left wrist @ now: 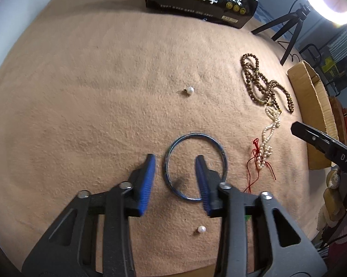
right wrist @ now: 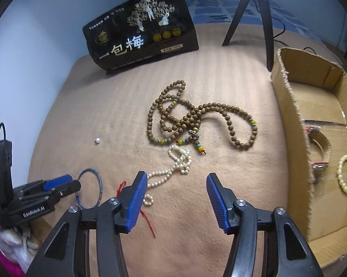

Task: Organize jewelry
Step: 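Grasp the dark blue bangle with the left tool while the right tool grasps the white pearl necklace, then carry the bangle and pearl necklace into the box while both tools open to release them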

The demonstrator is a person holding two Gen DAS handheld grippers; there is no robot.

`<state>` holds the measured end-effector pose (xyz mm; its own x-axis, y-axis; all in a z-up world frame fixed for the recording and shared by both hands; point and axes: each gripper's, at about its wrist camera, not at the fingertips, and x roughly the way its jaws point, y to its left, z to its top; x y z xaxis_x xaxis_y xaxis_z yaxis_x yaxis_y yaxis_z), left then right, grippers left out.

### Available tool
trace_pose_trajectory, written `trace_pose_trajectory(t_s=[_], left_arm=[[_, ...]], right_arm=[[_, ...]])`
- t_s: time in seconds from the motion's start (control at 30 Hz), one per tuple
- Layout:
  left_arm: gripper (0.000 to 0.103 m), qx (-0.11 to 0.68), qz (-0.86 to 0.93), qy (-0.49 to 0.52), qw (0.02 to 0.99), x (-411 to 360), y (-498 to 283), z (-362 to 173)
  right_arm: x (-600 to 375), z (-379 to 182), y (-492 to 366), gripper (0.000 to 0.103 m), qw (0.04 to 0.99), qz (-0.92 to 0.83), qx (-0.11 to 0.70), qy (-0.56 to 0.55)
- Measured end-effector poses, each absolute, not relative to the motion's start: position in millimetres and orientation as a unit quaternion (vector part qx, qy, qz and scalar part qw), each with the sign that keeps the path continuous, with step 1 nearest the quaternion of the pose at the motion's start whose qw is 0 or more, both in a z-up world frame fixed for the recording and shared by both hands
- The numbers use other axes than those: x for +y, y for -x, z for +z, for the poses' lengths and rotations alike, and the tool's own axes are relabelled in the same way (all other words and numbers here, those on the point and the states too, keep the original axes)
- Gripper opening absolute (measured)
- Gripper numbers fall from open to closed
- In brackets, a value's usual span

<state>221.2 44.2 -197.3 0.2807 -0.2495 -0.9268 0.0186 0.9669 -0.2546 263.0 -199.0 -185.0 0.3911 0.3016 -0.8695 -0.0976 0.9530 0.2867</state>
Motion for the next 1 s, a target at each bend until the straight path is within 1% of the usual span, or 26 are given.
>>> trace_pose_trajectory(t_s=[0.1,0.17,0.23,0.33,0.43,0.6,0.67,0.77,0.83,0.87,1.0], left_arm=[[0.032,0.596,-0.087,0.088,0.793,40,-223,-202],[0.028,0.598,-0.087,0.079,0.793,37,-225,-206],[0.023,0.598,-0.086,0.074,0.793,38,-226,-208],[0.014,0.597,-0.083,0.076,0.794,40,-228,-211],[0.008,0.596,-0.081,0.076,0.795,41,-231,-213],[0.005,0.593,-0.081,0.07,0.798,39,-231,-214],[0.005,0.592,-0.082,0.069,0.798,39,-232,-214],[0.003,0.592,-0.083,0.075,0.798,40,-231,-213],[0.002,0.592,-0.083,0.079,0.798,42,-231,-213],[0.002,0.592,-0.083,0.081,0.797,45,-230,-212],[0.002,0.59,-0.082,0.085,0.799,48,-228,-208]], right_arm=[[-194,-192,-270,0.052,0.823,0.112,0.548,-0.099],[-193,-197,-274,0.05,0.819,0.104,0.555,-0.102],[-192,-202,-277,0.046,0.815,0.096,0.562,-0.104],[-191,-209,-281,0.045,0.81,0.083,0.571,-0.108],[-187,-212,-286,0.045,0.81,0.079,0.572,-0.104],[-175,-215,-291,0.044,0.813,0.073,0.571,-0.087],[-167,-217,-294,0.04,0.818,0.067,0.568,-0.065],[-161,-218,-295,0.026,0.824,0.064,0.561,-0.045],[-162,-218,-295,0.007,0.826,0.064,0.558,-0.043],[-164,-218,-296,0.006,0.826,0.067,0.557,-0.048],[-171,-215,-293,0.005,0.827,0.076,0.554,-0.063]])
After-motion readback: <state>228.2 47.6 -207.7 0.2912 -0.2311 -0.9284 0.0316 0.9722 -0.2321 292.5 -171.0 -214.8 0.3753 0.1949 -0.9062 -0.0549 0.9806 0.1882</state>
